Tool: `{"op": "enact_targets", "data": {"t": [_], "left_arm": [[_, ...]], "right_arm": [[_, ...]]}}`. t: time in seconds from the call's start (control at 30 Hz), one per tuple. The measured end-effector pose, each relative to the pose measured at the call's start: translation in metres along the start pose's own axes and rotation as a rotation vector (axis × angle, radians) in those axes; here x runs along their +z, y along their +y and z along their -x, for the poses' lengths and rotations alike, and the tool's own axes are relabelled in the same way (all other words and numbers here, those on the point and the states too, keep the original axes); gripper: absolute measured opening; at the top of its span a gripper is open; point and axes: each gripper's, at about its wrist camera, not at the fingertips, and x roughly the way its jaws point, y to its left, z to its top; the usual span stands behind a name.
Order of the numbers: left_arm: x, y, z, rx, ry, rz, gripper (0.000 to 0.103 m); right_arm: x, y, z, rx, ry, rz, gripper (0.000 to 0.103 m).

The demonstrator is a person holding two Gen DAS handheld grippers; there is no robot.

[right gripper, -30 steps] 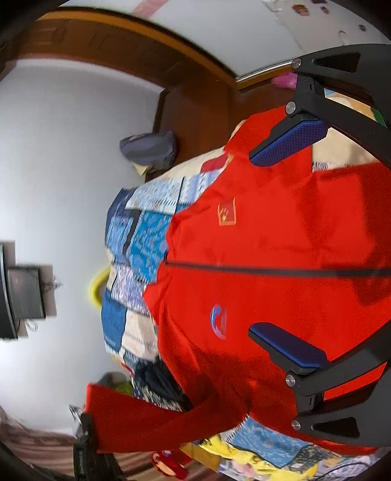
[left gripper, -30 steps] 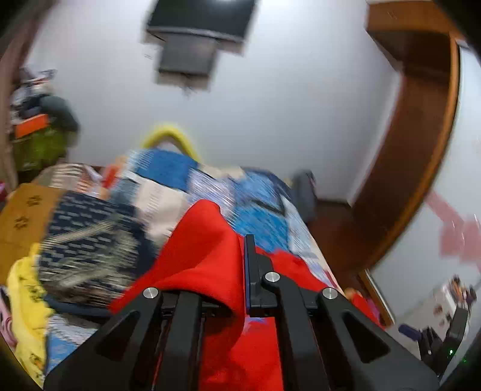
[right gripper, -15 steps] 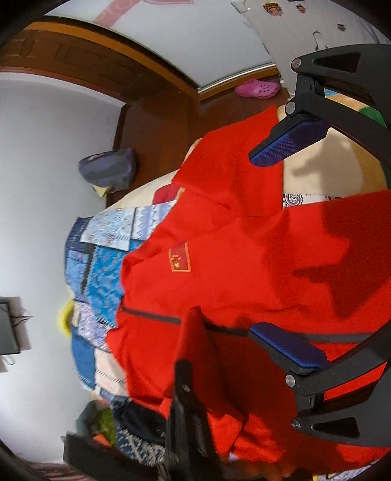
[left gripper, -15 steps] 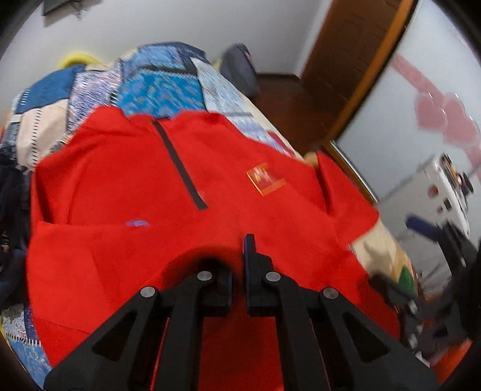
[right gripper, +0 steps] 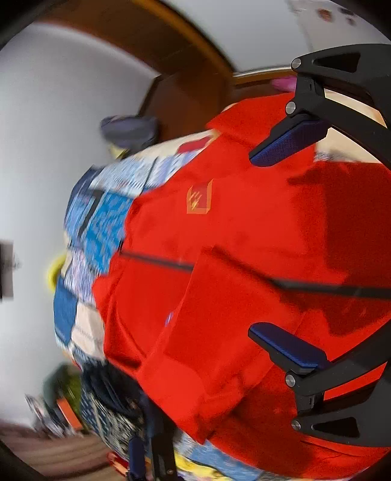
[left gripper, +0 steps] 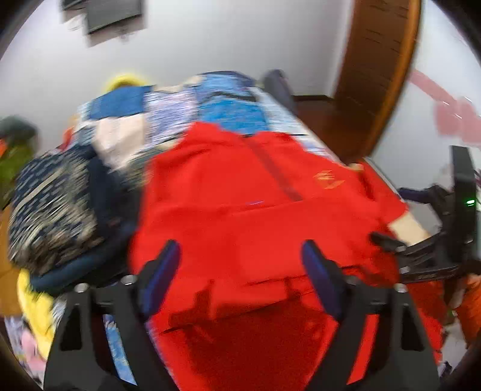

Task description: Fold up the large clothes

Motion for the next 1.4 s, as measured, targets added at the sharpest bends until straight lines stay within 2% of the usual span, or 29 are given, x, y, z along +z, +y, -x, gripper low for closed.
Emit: {"op": "enact_targets", "data": {"t": [0.1,0.27,0.4,0.5,0.57,0.6,0.63,0.73,0.8,0.9,0.97,1.0,1.03,1.1,1.23,1.4], "left_arm": [[-0.021,0.036,-0.002,0.040,0.035,0.069,0.087],[-0.062,0.088,-0.025,0.046,0.117,0.217,0.087],[-0.091,0.106,-0.042,0.033,0.153,0.288,0.087],[-0.104,0.111,-0.059,0.009,0.178,0.315,0.087],[-0.107,0.111,-0.070,-0.002,0.193,0.313,0.087],[-0.108,0.110,-0.077,-0.012,0.199,0.312,0.087],[-0.107,0.111,-0.079,-0.026,0.201,0.313,0.087],[-0.104,0.108,-0.087,-0.089,0.188,0.331,0.087],[-0.100,0.106,-0.090,-0.105,0.175,0.336,0.087],[-0.095,0.106,-0.090,-0.117,0.150,0.340,0.087],[-0.090,0.106,-0.093,-0.109,0.143,0.353,0.087],[-0.087,0.106,-0.098,-0.099,0.147,0.364,0.087],[-0.083,0.110,-0.102,-0.088,0.152,0.373,0.087],[-0.075,0.111,-0.107,-0.051,0.158,0.388,0.087],[-0.062,0.110,-0.096,-0.033,0.119,0.386,0.087],[-0.049,0.099,-0.092,-0.029,0.105,0.362,0.087]], "right_arm": [[0.011,0.022,-0.009,0.005,0.009,0.072,0.103],[0.019,0.066,-0.032,0.070,0.051,0.175,0.101],[0.021,0.090,-0.049,0.030,0.084,0.206,0.101],[0.022,0.099,-0.056,0.055,0.089,0.197,0.101],[0.023,0.102,-0.061,0.073,0.095,0.191,0.095],[0.024,0.103,-0.063,0.076,0.099,0.192,0.085],[0.025,0.105,-0.068,0.077,0.109,0.199,0.079],[0.025,0.111,-0.073,0.122,0.136,0.209,0.078],[0.023,0.115,-0.075,0.160,0.144,0.219,0.078],[0.018,0.128,-0.076,0.173,0.142,0.258,0.071],[0.017,0.134,-0.083,0.139,0.145,0.296,0.055],[0.018,0.136,-0.085,0.121,0.143,0.303,0.038],[0.020,0.135,-0.087,0.105,0.136,0.296,0.020],[0.027,0.126,-0.083,0.069,0.096,0.260,0.008],[0.050,0.078,-0.043,-0.035,-0.087,0.096,0.007],[0.076,0.012,0.006,-0.078,-0.194,-0.064,0.007]]}}
